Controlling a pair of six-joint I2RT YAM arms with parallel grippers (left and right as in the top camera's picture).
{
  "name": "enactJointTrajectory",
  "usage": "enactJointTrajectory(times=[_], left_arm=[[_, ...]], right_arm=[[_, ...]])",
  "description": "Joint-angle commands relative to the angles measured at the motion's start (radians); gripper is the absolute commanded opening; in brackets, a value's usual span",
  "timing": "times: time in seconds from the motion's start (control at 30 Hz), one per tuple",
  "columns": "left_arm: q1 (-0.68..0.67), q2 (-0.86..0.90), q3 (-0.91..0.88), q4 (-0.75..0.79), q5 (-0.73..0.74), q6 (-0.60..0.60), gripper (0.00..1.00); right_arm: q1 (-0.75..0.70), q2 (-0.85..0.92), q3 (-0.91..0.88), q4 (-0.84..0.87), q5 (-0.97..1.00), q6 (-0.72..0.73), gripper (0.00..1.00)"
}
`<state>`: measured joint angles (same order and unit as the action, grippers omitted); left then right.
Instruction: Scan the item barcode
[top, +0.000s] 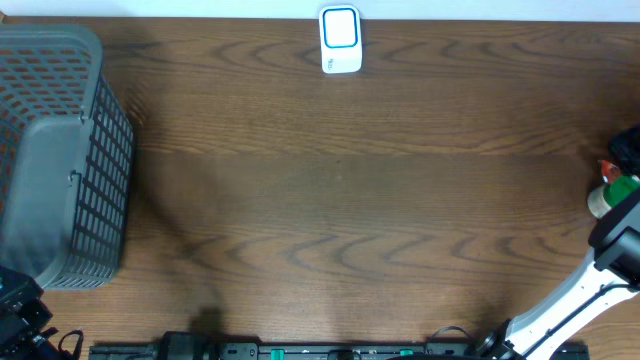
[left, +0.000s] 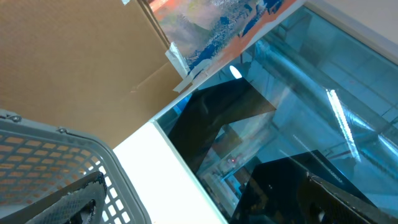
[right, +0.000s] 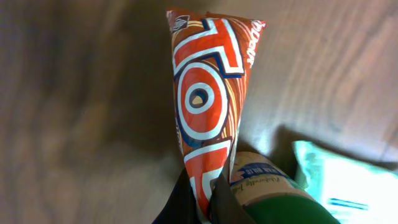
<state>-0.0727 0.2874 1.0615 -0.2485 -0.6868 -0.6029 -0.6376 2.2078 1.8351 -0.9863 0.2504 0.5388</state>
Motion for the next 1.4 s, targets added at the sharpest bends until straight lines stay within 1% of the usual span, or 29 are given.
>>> enactJointTrajectory(times=[0.0, 0.03, 0.07, 0.1, 0.13, 0.17, 0.2, 0.3, 0.5, 0.63, 0.83, 1.0, 1.03, 1.2, 1.27, 1.3, 1.37], left_arm=[[0.004, 0.006, -0.011, 0.0, 0.005, -0.002, 0.98], [0.004, 0.006, -0.011, 0.0, 0.005, -0.002, 0.98], [0.004, 0.006, -0.011, 0.0, 0.005, -0.002, 0.98], [0.004, 0.006, -0.011, 0.0, 0.005, -0.002, 0.98], [0.004, 0.006, -0.011, 0.001, 0.005, -0.002, 0.98], [0.004, 0.006, -0.011, 0.003, 0.005, -0.002, 0.98], [0.004, 0.006, -0.011, 0.005, 0.005, -0.002, 0.98], [0.004, 0.006, -0.011, 0.012, 0.005, -0.002, 0.98], [0.004, 0.006, -0.011, 0.021, 0.005, -0.002, 0.98], [0.004, 0.006, -0.011, 0.025, 0.005, -0.002, 0.98], [0.004, 0.005, -0.01, 0.031, 0.005, -0.002, 0.98], [0.004, 0.005, -0.01, 0.034, 0.005, -0.001, 0.98], [0.004, 0.005, -0.01, 0.034, 0.005, -0.001, 0.98], [0.004, 0.005, -0.01, 0.034, 0.005, -0.002, 0.98], [0.004, 0.005, -0.011, 0.034, 0.005, -0.002, 0.98], [0.004, 0.005, -0.01, 0.034, 0.005, -0.002, 0.98], [0.004, 0.005, -0.01, 0.034, 0.005, -0.002, 0.98]], right_arm=[[-0.051, -0.011, 0.007, -0.003, -0.055, 0.059, 0.17], [-0.061, -0.014, 0.016, -0.014, -0.084, 0.059, 0.4], [-0.069, -0.019, 0.026, -0.022, -0.124, 0.059, 0.57], [-0.076, -0.027, 0.038, -0.027, -0.175, 0.058, 0.68], [-0.079, -0.036, 0.05, -0.031, -0.215, 0.053, 0.74], [-0.083, -0.049, 0.069, -0.037, -0.27, 0.046, 0.79], [-0.083, -0.062, 0.09, -0.046, -0.312, 0.041, 0.81], [-0.073, -0.116, 0.174, -0.08, -0.397, 0.019, 0.84], [0.009, -0.293, 0.327, -0.106, -0.529, -0.095, 0.88], [0.098, -0.461, 0.358, -0.1, -0.54, -0.103, 0.9], [0.24, -0.731, 0.357, -0.072, -0.54, -0.103, 0.99], [0.264, -0.907, 0.357, -0.097, -0.539, -0.111, 0.99], [0.264, -0.947, 0.357, -0.135, -0.532, -0.138, 0.99], [0.264, -1.038, 0.356, -0.32, -0.53, -0.253, 0.98], [0.264, -1.062, 0.348, -0.405, -0.539, -0.329, 0.92], [0.264, -1.075, 0.334, -0.43, -0.541, -0.358, 0.88], [0.264, -1.101, 0.293, -0.449, -0.542, -0.398, 0.84]])
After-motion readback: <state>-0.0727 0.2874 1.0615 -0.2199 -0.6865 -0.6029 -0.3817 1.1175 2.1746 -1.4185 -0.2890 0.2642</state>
